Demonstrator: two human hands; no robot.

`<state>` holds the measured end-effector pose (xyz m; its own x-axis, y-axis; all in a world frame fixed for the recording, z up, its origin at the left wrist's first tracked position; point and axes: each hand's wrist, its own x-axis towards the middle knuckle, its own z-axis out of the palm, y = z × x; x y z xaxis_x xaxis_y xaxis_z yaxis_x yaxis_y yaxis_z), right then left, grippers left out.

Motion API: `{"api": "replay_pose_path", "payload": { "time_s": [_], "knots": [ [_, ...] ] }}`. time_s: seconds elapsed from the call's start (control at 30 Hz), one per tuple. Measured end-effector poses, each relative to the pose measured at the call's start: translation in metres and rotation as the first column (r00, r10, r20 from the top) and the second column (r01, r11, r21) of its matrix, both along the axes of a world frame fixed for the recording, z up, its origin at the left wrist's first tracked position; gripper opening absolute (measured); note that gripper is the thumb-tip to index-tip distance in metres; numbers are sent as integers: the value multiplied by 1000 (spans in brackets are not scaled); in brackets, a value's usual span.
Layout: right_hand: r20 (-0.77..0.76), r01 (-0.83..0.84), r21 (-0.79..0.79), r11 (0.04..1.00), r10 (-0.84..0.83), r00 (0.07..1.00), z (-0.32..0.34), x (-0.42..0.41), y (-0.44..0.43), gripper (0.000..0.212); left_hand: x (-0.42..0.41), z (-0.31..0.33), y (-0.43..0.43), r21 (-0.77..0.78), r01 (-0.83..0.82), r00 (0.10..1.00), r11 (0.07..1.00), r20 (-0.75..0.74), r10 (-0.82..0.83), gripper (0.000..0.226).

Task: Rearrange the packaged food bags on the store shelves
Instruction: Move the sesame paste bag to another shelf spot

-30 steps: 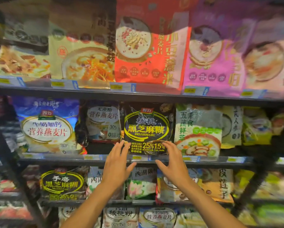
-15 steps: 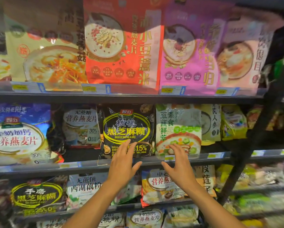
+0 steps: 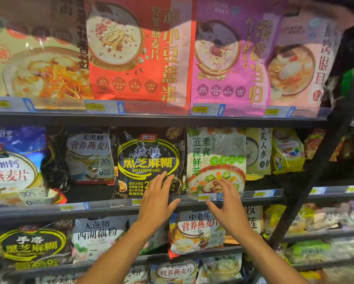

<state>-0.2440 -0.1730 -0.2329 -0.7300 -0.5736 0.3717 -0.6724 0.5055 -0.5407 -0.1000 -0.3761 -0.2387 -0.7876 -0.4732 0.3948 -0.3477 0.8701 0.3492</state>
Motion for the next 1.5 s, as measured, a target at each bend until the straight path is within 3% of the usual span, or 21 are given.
{"api": "replay_pose_path", "payload": {
  "time_s": [0.3, 0.7, 0.93, 1.17, 1.5],
  "knots": [
    [6, -32, 11, 999, 32, 999, -7, -12, -3, 73, -6, -5, -5, -4, -22, 997, 1000, -69, 22, 76],
    [30, -218, -7, 976, 218, 976, -10, -1, -53, 73, 15, 10, -44, 29, -289, 934, 957, -211, 288, 82],
    [91, -233, -90, 968, 241, 966, -6, 11, -80, 68, 27, 11, -80, 277, -383, 843, 881, -285, 456, 107],
    [126, -305, -85, 949, 314, 941, -3, 17, -98, 73, 30, -4, -110, 546, -340, 853, 766, -163, 495, 117],
    [207, -272, -84, 959, 284, 936, -9, 6, -92, 83, 30, -13, -117, 610, -248, 864, 753, -213, 457, 108]
  ]
}}
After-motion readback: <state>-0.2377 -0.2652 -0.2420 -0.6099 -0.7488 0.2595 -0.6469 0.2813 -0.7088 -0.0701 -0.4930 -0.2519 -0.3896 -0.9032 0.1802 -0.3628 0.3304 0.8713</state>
